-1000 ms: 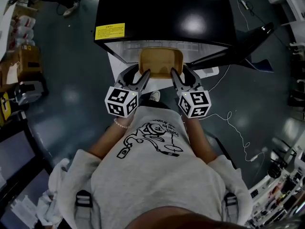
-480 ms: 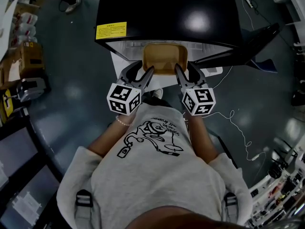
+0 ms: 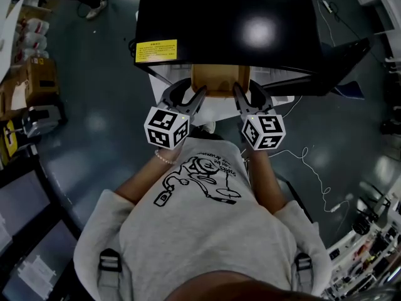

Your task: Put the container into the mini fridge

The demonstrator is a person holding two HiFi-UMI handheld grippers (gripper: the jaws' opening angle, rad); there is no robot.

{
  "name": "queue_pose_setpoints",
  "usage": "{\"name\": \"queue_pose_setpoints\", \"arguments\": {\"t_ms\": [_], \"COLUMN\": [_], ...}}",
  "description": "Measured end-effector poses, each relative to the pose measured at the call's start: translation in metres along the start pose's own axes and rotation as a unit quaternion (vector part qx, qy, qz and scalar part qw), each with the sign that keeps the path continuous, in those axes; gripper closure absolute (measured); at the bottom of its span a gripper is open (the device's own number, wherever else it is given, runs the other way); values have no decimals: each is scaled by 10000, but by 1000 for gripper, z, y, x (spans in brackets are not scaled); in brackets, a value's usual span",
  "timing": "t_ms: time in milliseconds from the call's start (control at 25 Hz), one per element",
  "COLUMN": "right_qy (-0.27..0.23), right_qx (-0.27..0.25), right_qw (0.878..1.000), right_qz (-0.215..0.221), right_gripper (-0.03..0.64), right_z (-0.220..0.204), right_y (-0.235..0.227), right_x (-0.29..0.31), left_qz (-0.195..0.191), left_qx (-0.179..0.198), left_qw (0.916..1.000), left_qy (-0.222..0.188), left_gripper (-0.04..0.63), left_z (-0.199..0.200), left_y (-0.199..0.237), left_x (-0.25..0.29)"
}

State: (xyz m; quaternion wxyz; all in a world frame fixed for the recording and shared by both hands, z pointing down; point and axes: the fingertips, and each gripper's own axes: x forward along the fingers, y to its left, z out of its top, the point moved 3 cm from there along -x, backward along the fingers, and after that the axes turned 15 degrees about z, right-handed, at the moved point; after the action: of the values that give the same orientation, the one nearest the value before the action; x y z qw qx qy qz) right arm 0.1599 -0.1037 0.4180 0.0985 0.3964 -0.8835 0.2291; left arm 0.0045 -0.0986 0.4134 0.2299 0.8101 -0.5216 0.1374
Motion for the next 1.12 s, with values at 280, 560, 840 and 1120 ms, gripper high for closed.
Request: {"name": "queue_pose_setpoints", "arguments": {"t_ms": [280,560,840,1120], "right_qy": [-13,25,68,114], "right_qx": [11,31,55,61], "right_qw": [9999,9998,9997,9997], "right_qz": [-140,-205,-225,-220], "right_gripper": [459,459,459,459], "right_z": [6,9,8,11], "right_y": [-10,-25,-34,-49], "right_x": [18,28,45,56], "left_qz": [-85,-66,-29,49], "left_qx": [-10,-74,-137,-199], "left_qw": [9999,9999,9998,9997], "left_qy": [59,100,130,147], "left_gripper": [417,417,416,416], "left_z": [5,8,8,12], "left_y": [12,15,25,28], "left_x": [15,33,47,63]}}
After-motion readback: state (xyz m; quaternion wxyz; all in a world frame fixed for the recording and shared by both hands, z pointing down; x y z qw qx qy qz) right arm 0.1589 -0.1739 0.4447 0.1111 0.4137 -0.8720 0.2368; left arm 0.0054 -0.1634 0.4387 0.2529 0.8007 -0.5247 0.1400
